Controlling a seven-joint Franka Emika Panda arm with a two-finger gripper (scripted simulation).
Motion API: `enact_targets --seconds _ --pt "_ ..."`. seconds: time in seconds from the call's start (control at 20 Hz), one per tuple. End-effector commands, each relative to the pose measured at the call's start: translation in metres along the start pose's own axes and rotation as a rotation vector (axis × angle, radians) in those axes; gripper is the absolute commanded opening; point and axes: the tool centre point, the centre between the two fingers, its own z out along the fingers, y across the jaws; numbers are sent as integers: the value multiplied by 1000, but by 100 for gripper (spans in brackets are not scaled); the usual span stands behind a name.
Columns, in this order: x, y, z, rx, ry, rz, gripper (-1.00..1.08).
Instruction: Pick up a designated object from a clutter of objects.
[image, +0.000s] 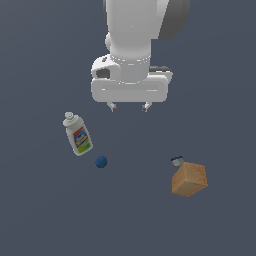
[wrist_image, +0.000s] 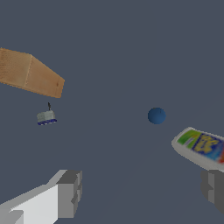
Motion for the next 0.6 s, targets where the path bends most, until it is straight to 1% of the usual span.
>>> enact_targets --seconds 0.0,0.15,0.35,0.55 --pt "0 0 0 0 0 0 100" --pt "2 -2 -4 5 10 5 100" --pt "8 -8 -15 21 42 21 100" --pt "9 -8 -16 22 44 22 100"
